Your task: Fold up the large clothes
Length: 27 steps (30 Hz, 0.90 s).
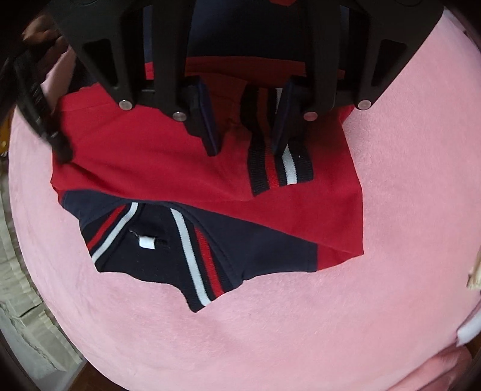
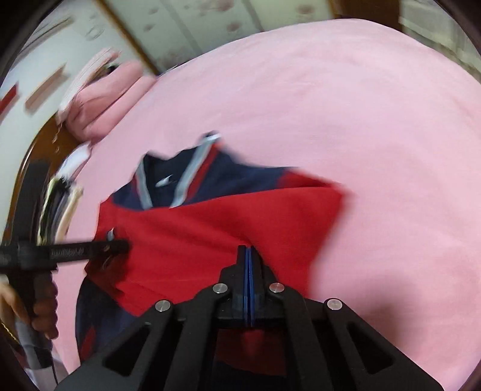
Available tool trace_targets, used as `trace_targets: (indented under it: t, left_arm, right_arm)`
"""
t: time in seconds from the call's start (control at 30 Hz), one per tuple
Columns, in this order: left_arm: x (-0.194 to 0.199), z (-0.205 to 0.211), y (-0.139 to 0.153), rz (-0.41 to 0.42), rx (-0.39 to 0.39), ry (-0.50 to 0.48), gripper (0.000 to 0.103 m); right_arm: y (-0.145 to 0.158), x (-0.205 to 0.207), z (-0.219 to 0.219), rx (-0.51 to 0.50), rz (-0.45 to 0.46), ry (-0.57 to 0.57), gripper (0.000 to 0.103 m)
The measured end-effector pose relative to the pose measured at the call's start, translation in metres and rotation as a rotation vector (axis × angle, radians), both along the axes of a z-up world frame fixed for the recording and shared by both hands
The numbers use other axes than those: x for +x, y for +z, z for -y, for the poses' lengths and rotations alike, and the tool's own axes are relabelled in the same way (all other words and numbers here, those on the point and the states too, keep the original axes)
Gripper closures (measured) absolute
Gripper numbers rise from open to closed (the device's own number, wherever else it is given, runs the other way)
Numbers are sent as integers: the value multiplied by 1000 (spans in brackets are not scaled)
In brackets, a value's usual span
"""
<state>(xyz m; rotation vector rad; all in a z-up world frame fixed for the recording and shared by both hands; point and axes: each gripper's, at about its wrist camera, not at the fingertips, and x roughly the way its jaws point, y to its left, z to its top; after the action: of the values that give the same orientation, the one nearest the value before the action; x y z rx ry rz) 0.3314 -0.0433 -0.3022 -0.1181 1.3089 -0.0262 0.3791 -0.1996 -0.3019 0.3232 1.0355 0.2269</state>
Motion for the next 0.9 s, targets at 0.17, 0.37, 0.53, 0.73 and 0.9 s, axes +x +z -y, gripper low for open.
trace_targets:
  t: [0.17,0.37,0.53,0.73,0.9]
  left_arm:
    - [-6,7,10,24,-4,26,68]
    - [-9,25,33,125,-118,-48,68]
    - [9,9,7,75,5,20,69]
    - [-5,-4,29,107,-54,123,69]
    - [-34,20,32,110,-213,56,69]
  right_arm:
    - [24,-11,8,-194,20,-127,103]
    - [46,-14,10,80,93,-157,103]
    - [-3,6,26,43,-48,-190,103]
    - [18,-18,84,-86,-9,-409,101]
    - [35,-39,84,125,-5,-257,101]
